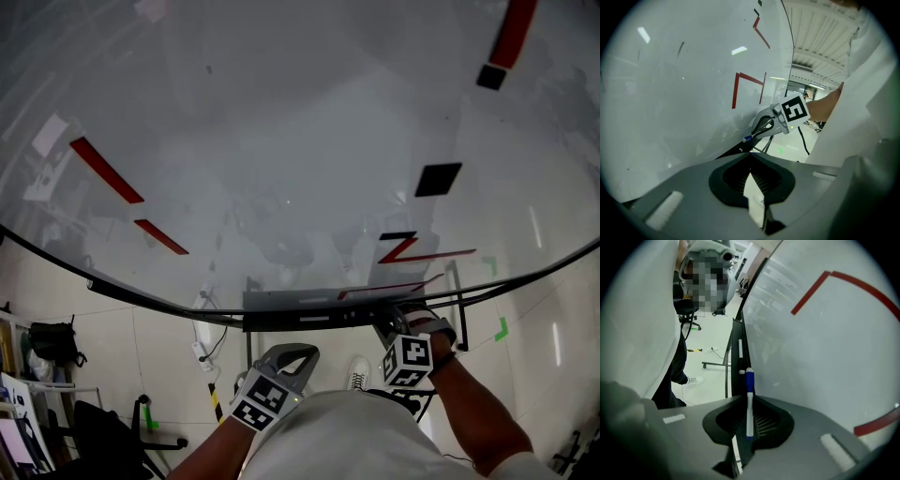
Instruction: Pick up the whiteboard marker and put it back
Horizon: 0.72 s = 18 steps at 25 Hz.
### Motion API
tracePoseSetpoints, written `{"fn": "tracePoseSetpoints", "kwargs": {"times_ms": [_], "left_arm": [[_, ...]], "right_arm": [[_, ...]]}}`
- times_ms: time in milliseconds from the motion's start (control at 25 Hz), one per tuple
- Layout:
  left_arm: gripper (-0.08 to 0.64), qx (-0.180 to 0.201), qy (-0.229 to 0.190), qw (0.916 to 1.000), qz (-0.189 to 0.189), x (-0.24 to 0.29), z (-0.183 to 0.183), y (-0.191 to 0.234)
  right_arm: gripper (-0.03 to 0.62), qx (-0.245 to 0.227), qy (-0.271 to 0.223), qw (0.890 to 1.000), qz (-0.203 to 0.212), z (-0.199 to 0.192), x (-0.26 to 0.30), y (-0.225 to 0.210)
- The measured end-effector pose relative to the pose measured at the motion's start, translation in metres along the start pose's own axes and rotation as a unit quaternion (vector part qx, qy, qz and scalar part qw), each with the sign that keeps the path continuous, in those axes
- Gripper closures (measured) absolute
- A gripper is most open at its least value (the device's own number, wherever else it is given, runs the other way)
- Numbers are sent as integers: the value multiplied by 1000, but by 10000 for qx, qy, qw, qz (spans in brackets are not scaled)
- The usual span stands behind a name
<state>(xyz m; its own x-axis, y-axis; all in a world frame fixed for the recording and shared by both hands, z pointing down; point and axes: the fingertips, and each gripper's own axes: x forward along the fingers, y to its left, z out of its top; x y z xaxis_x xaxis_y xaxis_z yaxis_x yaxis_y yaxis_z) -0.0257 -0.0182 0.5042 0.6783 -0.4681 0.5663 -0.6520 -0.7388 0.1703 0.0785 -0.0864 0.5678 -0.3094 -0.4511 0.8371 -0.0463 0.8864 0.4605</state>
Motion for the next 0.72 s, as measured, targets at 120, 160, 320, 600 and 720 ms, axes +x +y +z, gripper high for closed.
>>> {"fn": "tracePoseSetpoints", "kwargs": {"times_ms": [120,160,320,600,720], "left_arm": [[543,7,-8,10000,-1,1,1,1],[543,0,-9,10000,-7,1,1,1],[543,-37,-40,10000,-46,3,3,1],[543,1,-49,9999,-89,5,6,-2],[543,-37,-65,9999,-68,5,6,-1]], "right_arm": [[555,578,-351,9977,-41,7,-16,-6],[555,935,-543,9941,-1,10,-22,-9],[555,2210,-1184,9677,276,16,-35,-15],[555,2400,-1355,9609,275,17,-42,-12],[555,2964,-1741,9375,543,22,-48,-10]]}}
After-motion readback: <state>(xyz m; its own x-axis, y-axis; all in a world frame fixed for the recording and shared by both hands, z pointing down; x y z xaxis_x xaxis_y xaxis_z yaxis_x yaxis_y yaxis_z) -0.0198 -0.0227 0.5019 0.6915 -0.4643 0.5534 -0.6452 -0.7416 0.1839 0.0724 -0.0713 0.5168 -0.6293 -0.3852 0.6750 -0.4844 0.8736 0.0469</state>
